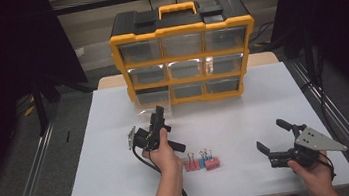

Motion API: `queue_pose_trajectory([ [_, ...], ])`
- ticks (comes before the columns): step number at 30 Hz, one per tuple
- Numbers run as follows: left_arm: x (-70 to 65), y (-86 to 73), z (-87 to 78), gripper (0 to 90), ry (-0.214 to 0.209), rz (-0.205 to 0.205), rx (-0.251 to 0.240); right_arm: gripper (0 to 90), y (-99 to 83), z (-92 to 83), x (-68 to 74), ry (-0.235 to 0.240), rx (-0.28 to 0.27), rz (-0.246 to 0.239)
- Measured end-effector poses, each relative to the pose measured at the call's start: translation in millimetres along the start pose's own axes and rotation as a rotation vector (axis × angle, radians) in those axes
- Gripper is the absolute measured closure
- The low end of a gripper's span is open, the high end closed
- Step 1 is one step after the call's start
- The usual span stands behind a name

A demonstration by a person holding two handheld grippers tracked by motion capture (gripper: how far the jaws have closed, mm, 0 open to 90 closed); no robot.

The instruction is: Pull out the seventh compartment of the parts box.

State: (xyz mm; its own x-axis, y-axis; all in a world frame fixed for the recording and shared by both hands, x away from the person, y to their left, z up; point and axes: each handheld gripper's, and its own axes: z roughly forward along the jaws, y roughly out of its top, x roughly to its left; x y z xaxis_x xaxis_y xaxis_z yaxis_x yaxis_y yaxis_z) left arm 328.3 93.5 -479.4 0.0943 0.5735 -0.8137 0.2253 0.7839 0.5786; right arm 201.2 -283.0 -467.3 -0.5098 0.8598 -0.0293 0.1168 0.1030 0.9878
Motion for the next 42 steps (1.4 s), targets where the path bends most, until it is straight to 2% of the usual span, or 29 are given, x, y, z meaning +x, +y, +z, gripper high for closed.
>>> queue_pose_trajectory([
  [1, 0.9, 0.3, -0.8, 48.4, -0.002, 0.035, 0.013, 2.6, 0.1, -0.2, 0.0, 0.0, 0.0, -0.001],
  [2, 1.3, -0.1, -0.8, 47.9, -0.015, 0.044, 0.018, 2.6, 0.1, -0.3, -0.1, -0.002, 0.0, -0.003],
  [3, -0.3, -0.9, -0.7, 46.9, -0.017, 0.027, 0.012, 2.6, 0.0, -0.1, -0.1, -0.001, -0.001, -0.003],
  [5, 3.5, 0.3, -2.1, 43.9, -0.015, 0.109, 0.027, 2.7, 0.1, -0.1, -0.1, -0.001, 0.0, -0.004],
  [6, 0.9, -0.9, -1.9, 42.8, -0.017, 0.075, 0.022, 2.7, 0.0, -0.1, 0.0, 0.0, -0.001, -0.001],
  [7, 4.9, 0.3, -3.1, 41.6, -0.02, 0.142, 0.049, 2.7, 0.1, -0.3, 0.0, -0.002, 0.0, -0.003],
  [8, 3.2, -0.2, -1.0, 38.8, -0.011, 0.125, 0.028, 2.7, 0.1, -0.1, -0.2, 0.0, -0.002, -0.006],
  [9, 4.9, 0.3, -2.9, 36.6, -0.018, 0.167, 0.06, 2.7, 0.0, -0.1, 0.0, 0.0, -0.001, -0.004],
  [10, 2.8, -0.6, -2.3, 36.4, -0.021, 0.149, 0.052, 2.7, 0.1, 0.0, 0.1, 0.0, -0.001, -0.004],
  [11, 2.9, -0.3, -2.0, 35.1, -0.026, 0.163, 0.05, 2.7, 0.1, 0.0, 0.2, 0.002, -0.001, -0.004],
  [12, 6.0, 1.1, -3.6, 33.2, -0.029, 0.218, 0.076, 2.7, 0.0, 0.0, 0.4, 0.001, 0.0, -0.003],
  [13, 4.6, 0.7, -2.5, 30.8, -0.023, 0.201, 0.061, 2.8, 0.0, 0.2, 0.6, 0.001, 0.0, -0.003],
  [14, 5.4, 1.1, -2.8, 29.3, -0.024, 0.21, 0.065, 2.7, -0.1, 0.2, 0.6, 0.002, 0.0, -0.003],
  [15, 8.0, 2.4, -4.8, 28.2, -0.026, 0.252, 0.093, 2.7, -0.1, 0.1, 0.5, 0.002, 0.001, -0.002],
  [18, 7.1, 2.8, -4.1, 23.7, -0.029, 0.285, 0.09, 2.8, -0.1, 0.3, 0.5, 0.003, 0.0, -0.002],
  [20, 8.4, 4.0, -4.9, 21.0, -0.043, 0.334, 0.111, 2.8, -0.1, 0.4, 0.4, 0.002, -0.001, -0.003],
  [21, 7.3, 4.1, -4.3, 19.6, -0.04, 0.332, 0.107, 2.8, -0.1, 0.5, 0.2, 0.004, -0.002, -0.006],
  [22, 7.2, 4.4, -4.4, 18.1, -0.032, 0.346, 0.109, 2.8, 0.0, 0.3, 0.3, 0.002, -0.001, -0.003],
  [25, 8.5, 6.9, -5.8, 15.3, -0.045, 0.389, 0.131, 2.8, 0.0, 0.1, 0.1, 0.001, -0.001, -0.005],
  [26, 8.3, 7.0, -5.5, 14.7, -0.047, 0.393, 0.13, 2.8, 0.0, 0.2, 0.0, -0.001, -0.002, -0.005],
  [27, 9.6, 8.6, -6.5, 14.3, -0.041, 0.43, 0.143, 2.8, 0.1, 0.2, 0.0, -0.001, -0.002, -0.005],
  [29, 7.7, 9.1, -5.6, 12.7, -0.048, 0.439, 0.129, 2.8, 0.1, 0.0, 0.0, 0.0, -0.001, -0.004],
  [34, 5.7, 14.0, -8.4, 9.8, -0.069, 0.546, 0.143, 2.8, 0.3, -0.2, 0.0, -0.004, -0.002, 0.003],
  [36, 5.2, 15.4, -9.5, 8.9, -0.083, 0.561, 0.152, 2.8, 0.3, -0.3, -0.1, -0.004, -0.003, 0.005],
  [38, 5.7, 17.4, -10.4, 8.2, -0.092, 0.595, 0.159, 2.8, 0.2, -0.2, -0.3, -0.002, -0.001, 0.003],
  [39, 5.7, 17.4, -10.4, 8.0, -0.092, 0.595, 0.159, 2.8, 0.2, 0.0, -0.1, -0.003, -0.001, 0.004],
  [40, 6.2, 19.0, -10.8, 7.7, -0.104, 0.616, 0.166, 2.8, 0.3, -0.1, 0.0, -0.004, 0.0, 0.002],
  [42, 6.5, 20.0, -11.3, 7.2, -0.122, 0.621, 0.165, 2.8, 0.4, -0.1, -0.2, -0.006, -0.004, 0.004],
])
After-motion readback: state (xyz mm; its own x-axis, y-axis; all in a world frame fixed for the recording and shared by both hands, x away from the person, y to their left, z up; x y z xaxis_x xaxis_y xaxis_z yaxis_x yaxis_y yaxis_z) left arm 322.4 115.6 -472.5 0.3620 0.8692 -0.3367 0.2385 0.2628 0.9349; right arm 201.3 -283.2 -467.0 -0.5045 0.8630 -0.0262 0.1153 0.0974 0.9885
